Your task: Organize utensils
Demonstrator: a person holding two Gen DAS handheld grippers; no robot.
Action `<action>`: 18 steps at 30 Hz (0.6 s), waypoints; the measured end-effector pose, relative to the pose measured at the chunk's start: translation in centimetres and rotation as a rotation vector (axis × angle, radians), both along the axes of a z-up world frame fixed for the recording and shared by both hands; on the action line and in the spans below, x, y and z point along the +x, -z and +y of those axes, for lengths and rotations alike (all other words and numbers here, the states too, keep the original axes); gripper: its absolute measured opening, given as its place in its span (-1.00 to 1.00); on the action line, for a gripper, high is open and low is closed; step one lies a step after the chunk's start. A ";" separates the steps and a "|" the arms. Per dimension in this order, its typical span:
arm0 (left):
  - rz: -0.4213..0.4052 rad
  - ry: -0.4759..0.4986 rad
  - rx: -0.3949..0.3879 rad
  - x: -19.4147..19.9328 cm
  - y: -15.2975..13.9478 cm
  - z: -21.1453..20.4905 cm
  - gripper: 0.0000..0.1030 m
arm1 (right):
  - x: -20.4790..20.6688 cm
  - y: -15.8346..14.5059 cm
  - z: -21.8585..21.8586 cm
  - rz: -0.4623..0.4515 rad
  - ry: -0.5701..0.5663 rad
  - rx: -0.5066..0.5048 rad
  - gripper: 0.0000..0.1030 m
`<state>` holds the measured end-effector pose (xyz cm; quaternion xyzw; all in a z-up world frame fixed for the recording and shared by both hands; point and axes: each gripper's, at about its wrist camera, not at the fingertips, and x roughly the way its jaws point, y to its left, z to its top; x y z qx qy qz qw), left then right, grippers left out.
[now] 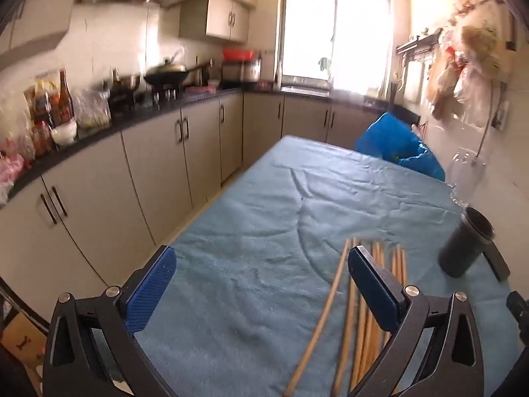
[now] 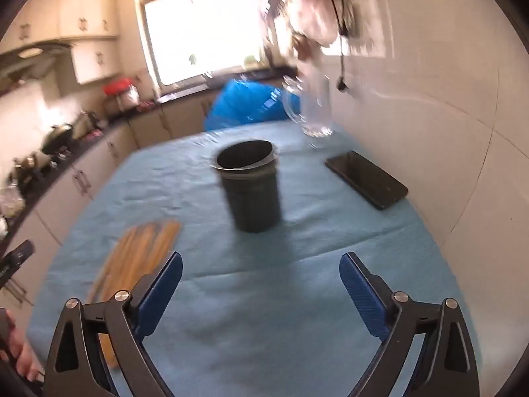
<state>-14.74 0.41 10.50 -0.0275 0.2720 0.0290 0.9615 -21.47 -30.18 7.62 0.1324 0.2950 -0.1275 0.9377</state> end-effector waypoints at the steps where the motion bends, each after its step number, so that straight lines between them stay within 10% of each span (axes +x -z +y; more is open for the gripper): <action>1: -0.009 -0.007 0.014 -1.1 -0.1 -0.9 1.00 | -0.6 -0.1 1.0 -0.015 -0.013 -0.010 0.90; 18: -0.053 0.052 0.032 -8.4 -1.1 -1.8 1.00 | -8.0 -1.8 6.3 -0.110 -0.048 -0.042 0.91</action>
